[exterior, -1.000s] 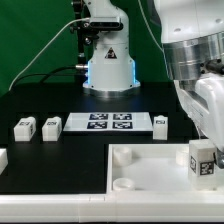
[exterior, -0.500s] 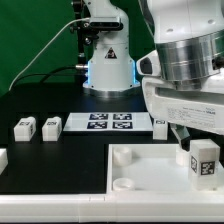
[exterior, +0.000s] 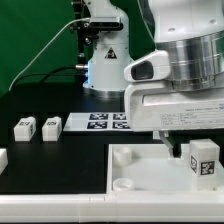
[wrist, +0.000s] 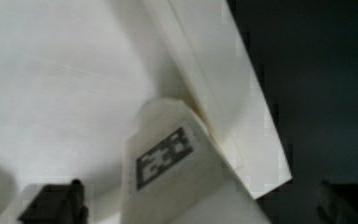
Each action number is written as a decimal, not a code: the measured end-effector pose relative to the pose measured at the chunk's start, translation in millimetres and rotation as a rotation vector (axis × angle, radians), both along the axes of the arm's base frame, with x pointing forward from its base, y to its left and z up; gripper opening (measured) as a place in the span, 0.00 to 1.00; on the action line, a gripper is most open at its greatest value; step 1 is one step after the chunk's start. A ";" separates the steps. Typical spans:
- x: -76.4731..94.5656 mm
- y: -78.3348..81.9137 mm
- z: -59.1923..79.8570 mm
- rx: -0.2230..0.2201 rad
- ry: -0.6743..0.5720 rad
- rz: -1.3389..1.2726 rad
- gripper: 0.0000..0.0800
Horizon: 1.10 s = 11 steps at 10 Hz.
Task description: Assemble one leg
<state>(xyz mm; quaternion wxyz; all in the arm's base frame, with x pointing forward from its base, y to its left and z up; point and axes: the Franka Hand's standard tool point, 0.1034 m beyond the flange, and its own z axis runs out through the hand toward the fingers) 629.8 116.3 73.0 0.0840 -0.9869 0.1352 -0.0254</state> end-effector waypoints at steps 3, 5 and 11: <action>1.8 -3.8 -0.2 -0.030 -0.029 0.157 0.65; 1.6 -3.1 -0.3 -0.019 -0.016 0.071 0.45; 2.6 -4.8 -0.7 0.020 0.069 -0.484 0.37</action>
Offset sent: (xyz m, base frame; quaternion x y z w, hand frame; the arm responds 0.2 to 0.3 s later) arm 0.0000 0.0000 0.0000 0.0000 0.0000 0.0000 1.0000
